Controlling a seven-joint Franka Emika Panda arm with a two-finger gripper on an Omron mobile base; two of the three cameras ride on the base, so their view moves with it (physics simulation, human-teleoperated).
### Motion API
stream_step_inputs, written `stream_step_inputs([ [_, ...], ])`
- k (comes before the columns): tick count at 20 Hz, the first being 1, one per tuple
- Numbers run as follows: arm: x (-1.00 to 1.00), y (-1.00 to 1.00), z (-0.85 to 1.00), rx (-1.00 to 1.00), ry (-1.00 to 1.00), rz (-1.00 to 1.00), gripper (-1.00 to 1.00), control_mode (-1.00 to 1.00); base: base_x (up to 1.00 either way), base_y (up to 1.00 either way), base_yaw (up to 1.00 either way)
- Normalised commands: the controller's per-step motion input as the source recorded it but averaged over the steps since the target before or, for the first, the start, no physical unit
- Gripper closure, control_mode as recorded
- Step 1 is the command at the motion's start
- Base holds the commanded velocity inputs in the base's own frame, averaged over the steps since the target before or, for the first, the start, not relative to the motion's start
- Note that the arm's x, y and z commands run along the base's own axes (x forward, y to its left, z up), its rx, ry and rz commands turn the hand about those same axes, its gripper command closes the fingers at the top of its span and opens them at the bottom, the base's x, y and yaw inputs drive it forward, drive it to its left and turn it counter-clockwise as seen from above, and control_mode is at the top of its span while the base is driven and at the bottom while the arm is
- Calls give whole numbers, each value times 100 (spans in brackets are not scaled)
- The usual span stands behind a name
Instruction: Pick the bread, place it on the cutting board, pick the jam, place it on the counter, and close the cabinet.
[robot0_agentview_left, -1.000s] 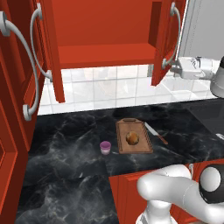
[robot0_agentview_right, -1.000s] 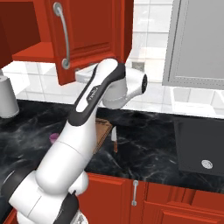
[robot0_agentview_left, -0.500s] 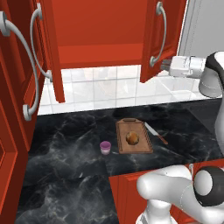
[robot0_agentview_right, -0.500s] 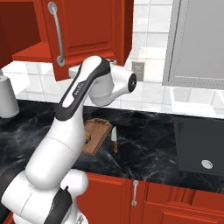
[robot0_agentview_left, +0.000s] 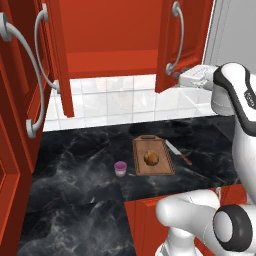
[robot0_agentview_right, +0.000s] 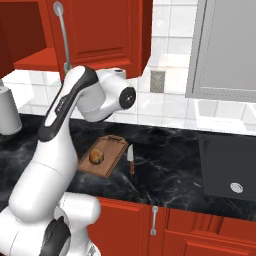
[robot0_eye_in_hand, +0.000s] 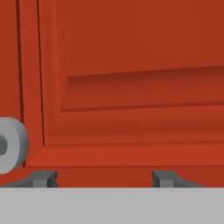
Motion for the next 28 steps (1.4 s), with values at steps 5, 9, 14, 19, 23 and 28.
stream_step_inputs([
  [5, 29, 33, 0, 0, 0, -24, -100, -100, 0, 0, 0],
  [9, 38, 33, 0, 0, 0, -23, -100, -100, 0, 0, 0],
  [14, 42, 33, -1, 0, 0, -22, -100, -100, 0, 0, 0],
  [19, 38, 32, -1, 0, 0, -21, -100, -100, 0, 0, 0],
  [23, 31, 20, -3, 0, 0, -16, -100, -100, 0, 0, 0],
  [28, 21, 9, 0, 0, 0, -12, -100, -100, 0, 0, 0],
])
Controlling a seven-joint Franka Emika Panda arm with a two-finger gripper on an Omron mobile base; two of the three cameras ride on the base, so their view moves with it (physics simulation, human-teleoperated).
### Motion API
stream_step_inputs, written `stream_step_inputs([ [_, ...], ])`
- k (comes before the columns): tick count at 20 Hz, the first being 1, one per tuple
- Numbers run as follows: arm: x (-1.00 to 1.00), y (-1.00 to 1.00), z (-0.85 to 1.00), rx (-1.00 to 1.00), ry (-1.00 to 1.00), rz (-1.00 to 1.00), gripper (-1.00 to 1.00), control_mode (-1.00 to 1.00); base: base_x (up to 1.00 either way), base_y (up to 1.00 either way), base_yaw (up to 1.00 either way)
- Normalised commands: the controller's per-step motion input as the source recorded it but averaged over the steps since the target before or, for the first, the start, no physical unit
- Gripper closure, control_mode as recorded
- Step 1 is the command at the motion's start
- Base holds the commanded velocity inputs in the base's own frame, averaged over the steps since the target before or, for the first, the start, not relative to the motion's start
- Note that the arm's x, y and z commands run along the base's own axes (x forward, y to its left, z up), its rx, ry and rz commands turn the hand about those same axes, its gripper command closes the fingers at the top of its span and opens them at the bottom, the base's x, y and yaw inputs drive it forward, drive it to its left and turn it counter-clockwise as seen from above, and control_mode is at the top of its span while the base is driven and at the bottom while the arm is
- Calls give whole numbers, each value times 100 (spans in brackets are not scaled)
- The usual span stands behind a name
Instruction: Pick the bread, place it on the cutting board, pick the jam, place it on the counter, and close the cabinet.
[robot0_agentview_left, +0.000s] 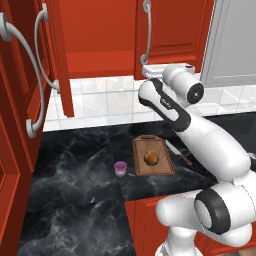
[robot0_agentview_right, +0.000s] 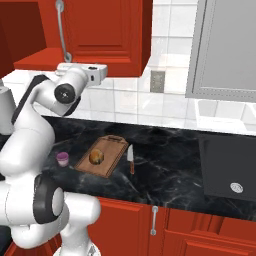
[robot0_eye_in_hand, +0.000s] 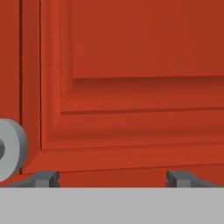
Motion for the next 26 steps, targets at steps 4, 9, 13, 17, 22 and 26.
stream_step_inputs([
  [4, 17, 4, 0, 0, 0, -9, -100, -100, 0, 0, 0],
  [9, 16, 3, 0, 0, 0, -6, -100, -100, 0, 0, 0],
  [13, 25, 5, 0, 0, 0, -8, -100, -100, 0, 0, 0],
  [17, 23, 4, 0, 0, 0, -7, -100, -100, 0, 0, 0],
  [22, 28, 0, 0, 0, 0, -7, -100, -100, 0, 0, 0],
  [26, 26, 0, 0, 0, 0, -5, -100, -100, 0, 0, 0],
])
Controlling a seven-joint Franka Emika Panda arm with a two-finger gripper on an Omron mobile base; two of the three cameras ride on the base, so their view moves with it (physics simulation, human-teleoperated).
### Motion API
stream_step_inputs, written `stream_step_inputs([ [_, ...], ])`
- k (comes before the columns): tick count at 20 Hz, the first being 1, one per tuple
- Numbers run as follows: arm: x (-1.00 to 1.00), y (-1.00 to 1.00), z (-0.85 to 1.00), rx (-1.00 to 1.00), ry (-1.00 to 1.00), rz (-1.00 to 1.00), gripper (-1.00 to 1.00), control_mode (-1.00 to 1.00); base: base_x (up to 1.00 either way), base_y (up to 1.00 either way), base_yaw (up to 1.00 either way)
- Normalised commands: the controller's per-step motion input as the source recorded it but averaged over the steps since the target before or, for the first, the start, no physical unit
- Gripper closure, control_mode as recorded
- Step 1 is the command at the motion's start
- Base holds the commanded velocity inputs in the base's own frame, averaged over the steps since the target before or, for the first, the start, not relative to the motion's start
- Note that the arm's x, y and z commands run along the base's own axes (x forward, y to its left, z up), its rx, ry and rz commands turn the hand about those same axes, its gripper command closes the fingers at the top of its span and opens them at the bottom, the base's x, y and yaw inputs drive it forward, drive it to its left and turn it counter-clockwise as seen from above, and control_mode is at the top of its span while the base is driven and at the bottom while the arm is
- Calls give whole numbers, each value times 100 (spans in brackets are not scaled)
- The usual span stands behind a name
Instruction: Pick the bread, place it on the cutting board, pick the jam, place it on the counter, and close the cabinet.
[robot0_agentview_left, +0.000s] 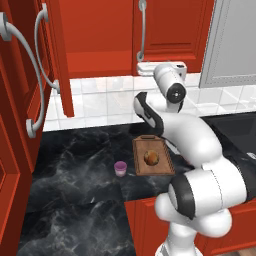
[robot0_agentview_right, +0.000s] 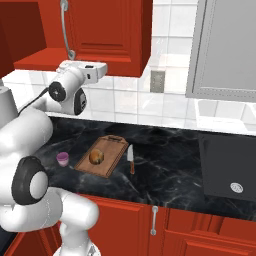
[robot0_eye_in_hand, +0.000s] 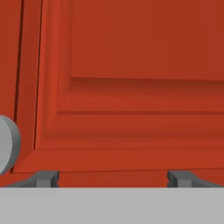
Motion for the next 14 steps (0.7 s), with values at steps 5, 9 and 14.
stream_step_inputs([
  [5, -7, 0, 0, 0, 0, -1, -100, -100, 0, 0, 0],
  [9, -43, 4, 4, 0, 0, 0, -100, -100, 0, 0, 0],
  [14, -53, 7, 4, 0, 0, 0, -100, -100, 0, 0, 0],
])
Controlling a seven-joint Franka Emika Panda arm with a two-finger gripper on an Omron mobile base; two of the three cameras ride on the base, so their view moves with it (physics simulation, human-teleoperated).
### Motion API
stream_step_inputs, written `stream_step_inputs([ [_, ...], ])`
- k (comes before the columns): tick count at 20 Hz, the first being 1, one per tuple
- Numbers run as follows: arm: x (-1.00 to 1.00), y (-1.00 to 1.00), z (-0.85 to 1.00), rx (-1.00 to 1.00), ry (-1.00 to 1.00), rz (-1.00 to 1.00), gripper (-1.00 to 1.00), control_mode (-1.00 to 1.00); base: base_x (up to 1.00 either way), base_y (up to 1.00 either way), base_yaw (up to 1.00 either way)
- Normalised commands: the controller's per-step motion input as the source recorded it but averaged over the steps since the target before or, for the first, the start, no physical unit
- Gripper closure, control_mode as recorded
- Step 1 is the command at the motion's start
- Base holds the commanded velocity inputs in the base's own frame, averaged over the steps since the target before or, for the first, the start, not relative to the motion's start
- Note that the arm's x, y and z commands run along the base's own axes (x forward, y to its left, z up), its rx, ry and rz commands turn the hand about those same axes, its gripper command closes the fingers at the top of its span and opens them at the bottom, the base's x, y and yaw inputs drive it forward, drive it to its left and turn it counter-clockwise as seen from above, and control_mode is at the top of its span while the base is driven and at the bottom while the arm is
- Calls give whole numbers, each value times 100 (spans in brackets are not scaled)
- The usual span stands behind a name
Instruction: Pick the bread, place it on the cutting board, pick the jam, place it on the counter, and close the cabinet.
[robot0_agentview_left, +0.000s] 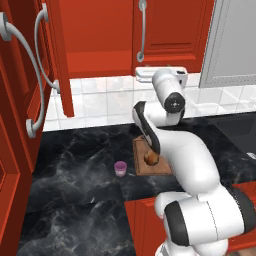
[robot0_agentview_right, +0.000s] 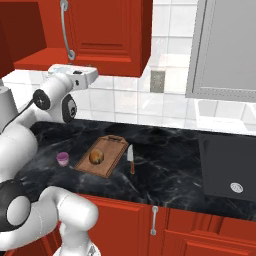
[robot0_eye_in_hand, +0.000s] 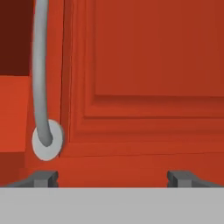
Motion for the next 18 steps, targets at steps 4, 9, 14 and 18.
stream_step_inputs([
  [4, -51, 13, 2, 0, 0, 0, -100, -100, 0, 0, 0],
  [9, -50, 17, 3, 0, 0, 0, -100, -100, 0, 0, 0],
  [14, -55, 19, 1, 0, 0, 0, -100, -100, 0, 0, 0],
  [18, -65, 17, 0, 0, 0, 0, -100, -100, 0, 0, 0],
])
